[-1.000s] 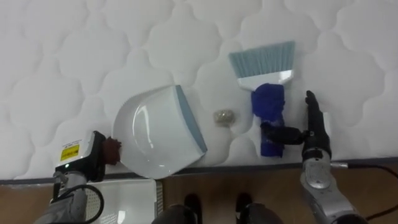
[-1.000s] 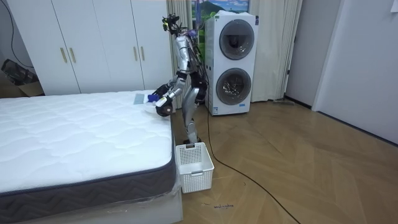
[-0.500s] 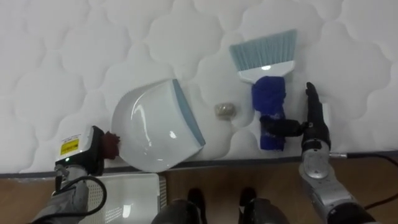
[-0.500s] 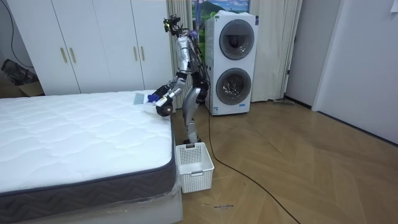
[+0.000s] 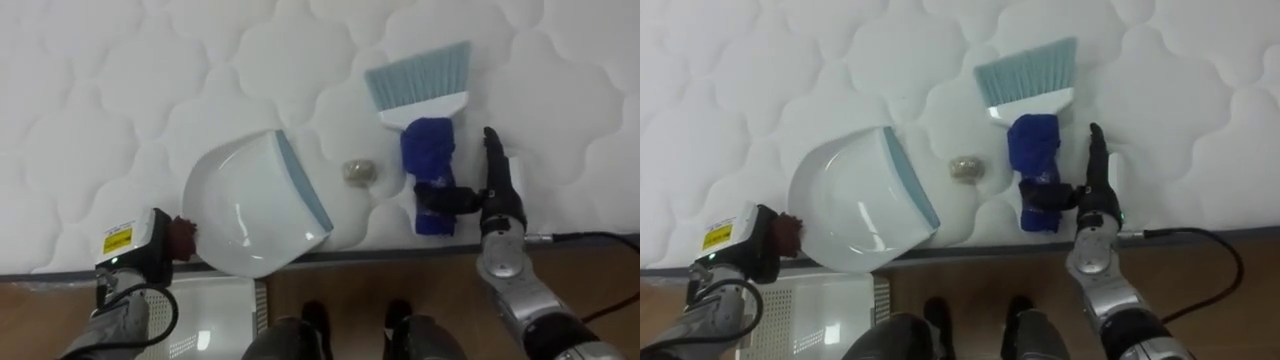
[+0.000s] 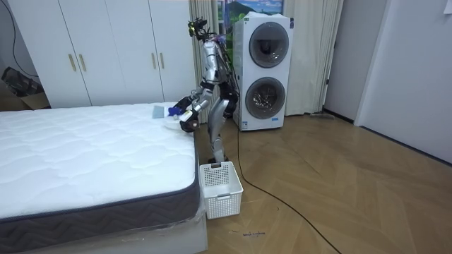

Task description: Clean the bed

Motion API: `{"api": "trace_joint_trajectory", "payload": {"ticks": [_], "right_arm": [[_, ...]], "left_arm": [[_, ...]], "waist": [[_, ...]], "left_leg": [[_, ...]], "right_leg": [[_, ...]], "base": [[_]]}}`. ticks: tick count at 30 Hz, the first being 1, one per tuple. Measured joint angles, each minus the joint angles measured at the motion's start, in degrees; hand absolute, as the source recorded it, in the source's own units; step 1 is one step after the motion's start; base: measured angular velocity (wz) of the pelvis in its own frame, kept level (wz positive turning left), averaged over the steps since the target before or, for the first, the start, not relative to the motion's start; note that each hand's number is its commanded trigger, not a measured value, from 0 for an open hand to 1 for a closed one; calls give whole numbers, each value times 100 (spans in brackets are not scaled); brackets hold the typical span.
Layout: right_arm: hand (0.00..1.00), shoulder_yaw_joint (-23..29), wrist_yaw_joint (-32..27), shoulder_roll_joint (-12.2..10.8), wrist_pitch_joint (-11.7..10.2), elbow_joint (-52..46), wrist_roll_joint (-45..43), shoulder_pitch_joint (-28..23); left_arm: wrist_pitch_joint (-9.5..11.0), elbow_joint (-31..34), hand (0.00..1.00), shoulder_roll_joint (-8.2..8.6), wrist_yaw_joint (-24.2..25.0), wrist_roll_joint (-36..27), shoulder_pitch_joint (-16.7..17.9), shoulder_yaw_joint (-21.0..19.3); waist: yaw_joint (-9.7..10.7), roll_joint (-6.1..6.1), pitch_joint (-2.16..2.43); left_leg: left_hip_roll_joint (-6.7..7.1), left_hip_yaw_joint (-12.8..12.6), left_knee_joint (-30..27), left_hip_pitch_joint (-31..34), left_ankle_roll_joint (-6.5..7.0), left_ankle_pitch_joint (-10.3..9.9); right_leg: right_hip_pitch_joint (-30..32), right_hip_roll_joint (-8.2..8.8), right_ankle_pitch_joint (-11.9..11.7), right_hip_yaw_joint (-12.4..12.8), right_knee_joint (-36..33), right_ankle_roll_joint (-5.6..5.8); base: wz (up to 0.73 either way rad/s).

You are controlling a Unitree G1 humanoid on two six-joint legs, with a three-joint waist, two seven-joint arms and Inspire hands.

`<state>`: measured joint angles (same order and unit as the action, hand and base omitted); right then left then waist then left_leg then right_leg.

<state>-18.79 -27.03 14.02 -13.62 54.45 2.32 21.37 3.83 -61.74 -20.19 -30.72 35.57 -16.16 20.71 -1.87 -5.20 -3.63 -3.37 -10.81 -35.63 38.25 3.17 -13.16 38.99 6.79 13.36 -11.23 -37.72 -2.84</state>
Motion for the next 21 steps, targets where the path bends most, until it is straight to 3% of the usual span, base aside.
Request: {"api": "trace_joint_trajectory", "payload": {"ticks": [3, 13, 21], "right_arm": [[100, -13, 8, 52, 39, 167, -321, 55], [100, -18, -34, 223, 597, 618, -986, 481], [100, -37, 83, 206, 620, 782, -1186, 544]], "left_arm": [[-15, 26, 100, 2, 0, 1, -9, 1], [-202, 9, 100, 62, 164, 6, 2, 21], [-237, -2, 100, 85, 275, 12, -57, 24]], "waist": [[2, 25, 0], [-32, 43, -1], [-22, 44, -10]], "left_leg": [[-4, 7, -1, -13, 0, 0], [-100, 82, 28, -129, -60, -33], [-121, 152, 30, -219, -121, -68]], "right_leg": [[-45, -3, -1, -39, 28, -2], [-330, -139, -52, -202, 307, -37], [-440, -180, -4, -196, 329, -75]], "base": [[3], [2], [0]]}}
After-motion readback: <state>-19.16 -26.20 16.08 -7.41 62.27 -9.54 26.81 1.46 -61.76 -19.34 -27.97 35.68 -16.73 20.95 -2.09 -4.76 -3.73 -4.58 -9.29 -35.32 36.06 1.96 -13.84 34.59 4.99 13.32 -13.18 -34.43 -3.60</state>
